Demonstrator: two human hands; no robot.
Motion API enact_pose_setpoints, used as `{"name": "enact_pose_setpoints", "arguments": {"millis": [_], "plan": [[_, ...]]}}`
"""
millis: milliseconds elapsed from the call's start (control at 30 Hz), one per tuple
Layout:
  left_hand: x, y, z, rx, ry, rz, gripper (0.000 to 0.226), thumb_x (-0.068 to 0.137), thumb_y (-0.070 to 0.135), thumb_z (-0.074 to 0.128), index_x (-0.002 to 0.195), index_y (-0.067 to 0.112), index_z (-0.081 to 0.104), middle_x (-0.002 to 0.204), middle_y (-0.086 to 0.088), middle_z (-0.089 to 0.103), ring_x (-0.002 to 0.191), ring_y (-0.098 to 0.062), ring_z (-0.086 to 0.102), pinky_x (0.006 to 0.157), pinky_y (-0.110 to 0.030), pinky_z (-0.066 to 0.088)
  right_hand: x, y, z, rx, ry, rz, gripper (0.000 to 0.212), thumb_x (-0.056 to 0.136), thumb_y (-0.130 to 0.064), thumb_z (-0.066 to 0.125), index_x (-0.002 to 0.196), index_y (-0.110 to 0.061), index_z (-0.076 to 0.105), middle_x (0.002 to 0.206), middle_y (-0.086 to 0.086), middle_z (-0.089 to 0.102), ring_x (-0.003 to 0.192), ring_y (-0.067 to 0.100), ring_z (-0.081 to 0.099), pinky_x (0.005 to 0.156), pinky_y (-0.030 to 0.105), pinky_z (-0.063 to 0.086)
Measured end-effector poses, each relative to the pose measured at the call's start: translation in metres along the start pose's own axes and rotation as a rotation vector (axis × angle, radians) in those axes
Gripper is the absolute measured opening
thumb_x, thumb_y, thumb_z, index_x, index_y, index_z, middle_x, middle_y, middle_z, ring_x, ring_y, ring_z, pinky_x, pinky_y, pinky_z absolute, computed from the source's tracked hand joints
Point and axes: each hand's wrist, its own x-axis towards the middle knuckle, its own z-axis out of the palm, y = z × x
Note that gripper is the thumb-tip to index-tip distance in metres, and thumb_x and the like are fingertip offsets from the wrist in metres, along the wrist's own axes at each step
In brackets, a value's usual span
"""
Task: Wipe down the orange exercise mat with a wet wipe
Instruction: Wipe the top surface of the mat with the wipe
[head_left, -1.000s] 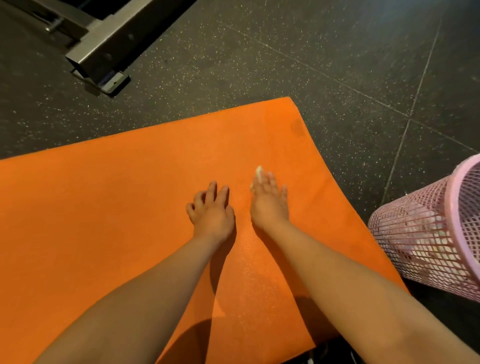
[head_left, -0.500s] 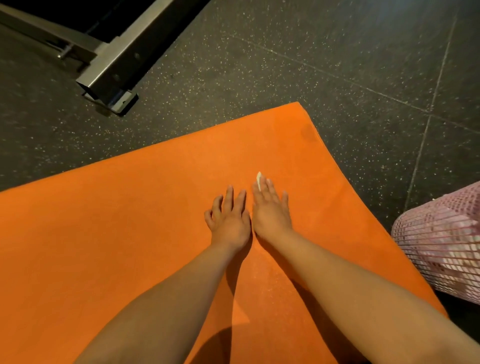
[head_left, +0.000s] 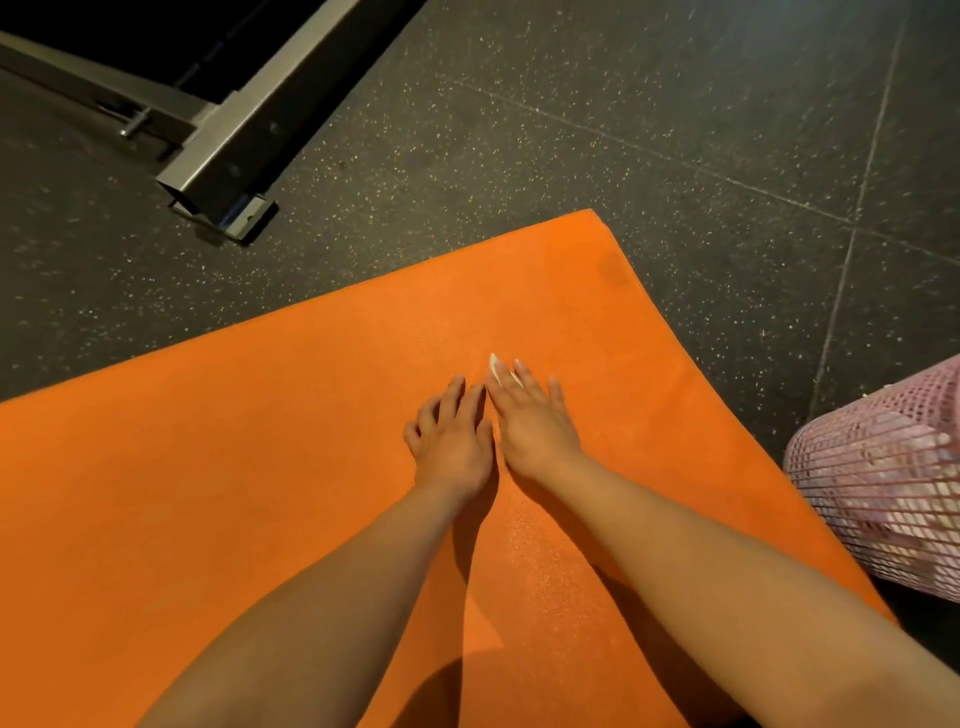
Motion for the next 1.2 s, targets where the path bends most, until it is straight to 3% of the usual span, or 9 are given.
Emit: {"name": "enact_pose_setpoints", "arguments": {"millis": [67,200,367,567,733,900,967,1067,1200], "plan": [[0.004,-0.002,-0.003,0.028,0.019,-0.009,0.053,0.105,0.041,0.035,0.156,0.04,0.021,0.166,0.013,0.012,0.144,-0.024,0.014,0.114,-0.047,0.014,0.005,0.02,-0.008,-0.055,0.024,0.048,0.077,0.099,-0.007,0.036,0.162,-0.029,-0.001,0.168,-0.014,-0.015,0.154,0.014,-0.017,0.123,0.05,-0.012],[0.013,0.001,-0.008,0.096,0.008,-0.032,0.051,0.105,0.039,0.035,0.154,0.041,0.023,0.166,0.012,0.005,0.137,-0.026,0.021,0.11,-0.047,0.017,0.017,0.03,-0.024,0.015,0.091,0.327,0.078,0.097,-0.006,0.036,0.162,-0.024,-0.004,0.168,-0.007,-0.016,0.154,0.016,-0.017,0.123,0.051,-0.009],[0.03,0.004,-0.011,0.065,0.108,-0.035,0.05,0.103,0.035,0.038,0.152,0.037,0.031,0.167,0.01,0.009,0.133,-0.027,0.027,0.11,-0.047,0.019,0.017,-0.001,-0.001,0.042,0.009,-0.061,0.066,0.106,-0.016,0.03,0.162,-0.028,-0.003,0.168,-0.013,-0.009,0.155,0.011,-0.013,0.125,0.051,-0.005],[0.043,0.001,-0.006,0.091,0.076,-0.047,0.058,0.101,0.042,0.038,0.156,0.039,0.021,0.168,0.011,0.004,0.142,-0.027,0.016,0.115,-0.052,0.011,0.042,0.03,-0.019,-0.042,0.142,0.224,0.071,0.102,-0.011,0.034,0.163,-0.023,0.0,0.17,-0.006,-0.007,0.154,0.016,-0.018,0.123,0.051,-0.011],[0.058,0.005,-0.012,0.004,0.201,-0.027,0.049,0.103,0.037,0.039,0.152,0.037,0.033,0.165,0.011,0.017,0.141,-0.023,0.018,0.114,-0.048,0.011,0.035,0.0,0.009,0.093,0.143,-0.071,0.061,0.107,-0.023,0.029,0.162,-0.03,0.003,0.17,-0.008,0.002,0.155,0.012,-0.012,0.126,0.049,-0.003],[0.075,0.009,-0.007,0.07,0.136,-0.009,0.051,0.105,0.044,0.033,0.155,0.043,0.024,0.167,0.01,0.008,0.147,-0.025,0.011,0.115,-0.055,0.011,0.041,0.019,0.003,0.204,0.323,-0.057,0.04,0.106,-0.02,0.041,0.145,-0.025,0.046,0.161,0.001,0.036,0.155,0.019,0.013,0.127,0.045,0.008],[0.078,0.011,-0.006,0.075,0.146,-0.021,0.051,0.104,0.045,0.035,0.154,0.044,0.024,0.166,0.01,0.008,0.145,-0.025,0.012,0.114,-0.056,0.013,0.044,0.017,0.003,0.217,0.267,-0.08,0.044,0.105,-0.014,0.041,0.147,-0.023,0.046,0.159,0.0,0.039,0.155,0.018,0.016,0.126,0.045,0.012],[0.08,0.008,-0.005,0.064,0.153,-0.018,0.05,0.104,0.049,0.032,0.154,0.046,0.022,0.166,0.011,0.008,0.144,-0.025,0.011,0.113,-0.057,0.014,0.055,0.029,0.002,0.089,0.26,-0.101,0.056,0.102,-0.007,0.043,0.154,-0.028,0.039,0.163,-0.003,0.034,0.155,0.016,0.013,0.127,0.042,0.005],[0.08,0.007,-0.004,0.091,0.143,0.003,0.053,0.104,0.051,0.029,0.156,0.046,0.015,0.166,0.011,0.004,0.145,-0.025,0.008,0.114,-0.057,0.012,0.069,0.054,-0.011,0.002,0.32,0.06,0.055,0.103,-0.009,0.044,0.156,-0.022,0.037,0.166,-0.002,0.025,0.156,0.02,0.009,0.127,0.046,0.002]]}}
